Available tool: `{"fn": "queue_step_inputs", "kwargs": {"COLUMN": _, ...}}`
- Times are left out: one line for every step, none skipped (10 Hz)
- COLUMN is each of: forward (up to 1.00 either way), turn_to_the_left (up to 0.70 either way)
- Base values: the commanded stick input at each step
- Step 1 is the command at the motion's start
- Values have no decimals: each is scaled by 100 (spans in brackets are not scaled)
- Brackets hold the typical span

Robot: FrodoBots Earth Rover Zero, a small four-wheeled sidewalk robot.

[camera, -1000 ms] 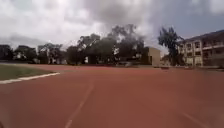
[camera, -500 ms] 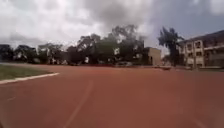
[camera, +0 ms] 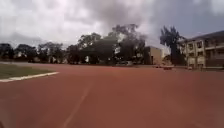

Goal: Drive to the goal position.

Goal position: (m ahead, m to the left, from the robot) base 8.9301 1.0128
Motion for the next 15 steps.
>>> {"fn": "queue_step_inputs", "kwargs": {"forward": 60, "turn_to_the_left": 0}}
{"fn": "queue_step_inputs", "kwargs": {"forward": 60, "turn_to_the_left": 0}}
{"fn": "queue_step_inputs", "kwargs": {"forward": 60, "turn_to_the_left": 0}}
{"fn": "queue_step_inputs", "kwargs": {"forward": 60, "turn_to_the_left": 0}}
{"fn": "queue_step_inputs", "kwargs": {"forward": 60, "turn_to_the_left": 0}}
{"fn": "queue_step_inputs", "kwargs": {"forward": 60, "turn_to_the_left": 0}}
{"fn": "queue_step_inputs", "kwargs": {"forward": 60, "turn_to_the_left": 0}}
{"fn": "queue_step_inputs", "kwargs": {"forward": 60, "turn_to_the_left": 0}}
{"fn": "queue_step_inputs", "kwargs": {"forward": 60, "turn_to_the_left": 0}}
{"fn": "queue_step_inputs", "kwargs": {"forward": 60, "turn_to_the_left": 0}}
{"fn": "queue_step_inputs", "kwargs": {"forward": 60, "turn_to_the_left": 0}}
{"fn": "queue_step_inputs", "kwargs": {"forward": 60, "turn_to_the_left": 0}}
{"fn": "queue_step_inputs", "kwargs": {"forward": 60, "turn_to_the_left": 0}}
{"fn": "queue_step_inputs", "kwargs": {"forward": 60, "turn_to_the_left": 0}}
{"fn": "queue_step_inputs", "kwargs": {"forward": 60, "turn_to_the_left": 0}}
